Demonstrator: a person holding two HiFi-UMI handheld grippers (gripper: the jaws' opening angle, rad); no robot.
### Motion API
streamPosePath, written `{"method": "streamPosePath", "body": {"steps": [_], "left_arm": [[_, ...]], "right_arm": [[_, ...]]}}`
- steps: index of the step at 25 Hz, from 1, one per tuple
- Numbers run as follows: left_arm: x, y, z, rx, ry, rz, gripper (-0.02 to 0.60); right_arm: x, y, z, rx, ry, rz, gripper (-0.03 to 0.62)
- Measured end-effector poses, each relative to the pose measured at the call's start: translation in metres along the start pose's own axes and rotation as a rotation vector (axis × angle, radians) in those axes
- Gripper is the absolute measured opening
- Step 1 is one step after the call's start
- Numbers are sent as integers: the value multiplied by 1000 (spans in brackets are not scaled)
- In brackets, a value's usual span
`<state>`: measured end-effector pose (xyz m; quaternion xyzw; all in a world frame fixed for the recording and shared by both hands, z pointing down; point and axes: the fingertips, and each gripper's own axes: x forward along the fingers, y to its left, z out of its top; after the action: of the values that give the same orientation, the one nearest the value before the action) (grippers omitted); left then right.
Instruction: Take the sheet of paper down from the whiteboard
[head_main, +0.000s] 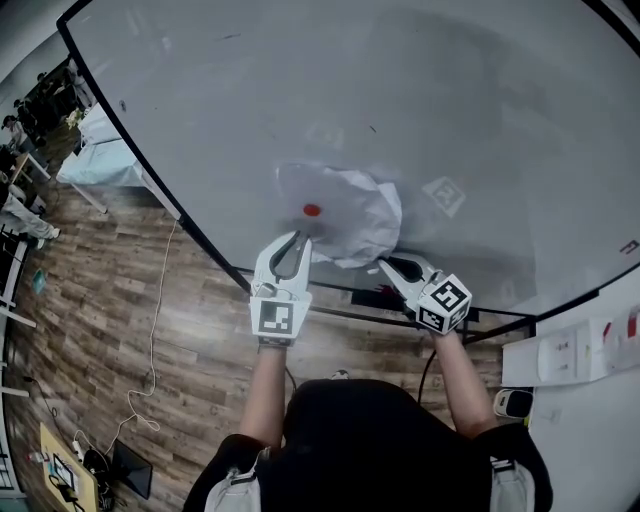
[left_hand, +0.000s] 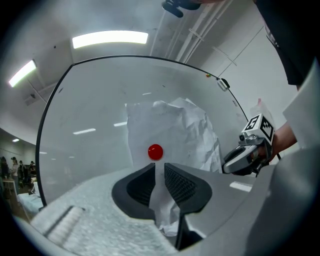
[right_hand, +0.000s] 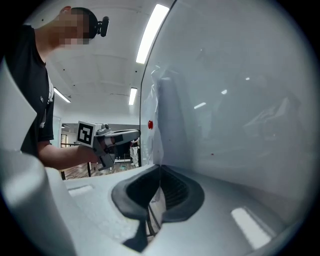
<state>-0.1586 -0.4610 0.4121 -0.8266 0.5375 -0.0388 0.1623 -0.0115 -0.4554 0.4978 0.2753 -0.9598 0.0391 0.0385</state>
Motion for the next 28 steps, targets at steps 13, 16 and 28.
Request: {"method": "streamPosePath", "body": {"steps": [13, 16, 28], "left_arm": [[30, 5, 23, 149, -97, 50, 141], [33, 5, 27, 174, -107, 54, 141], [40, 8, 26, 201, -113, 69, 133]], "right_arm": [[4, -10, -7, 20, 1, -28, 5], [6, -10, -6, 12, 5, -24, 5], [9, -16, -6, 19, -2, -35, 5]]}}
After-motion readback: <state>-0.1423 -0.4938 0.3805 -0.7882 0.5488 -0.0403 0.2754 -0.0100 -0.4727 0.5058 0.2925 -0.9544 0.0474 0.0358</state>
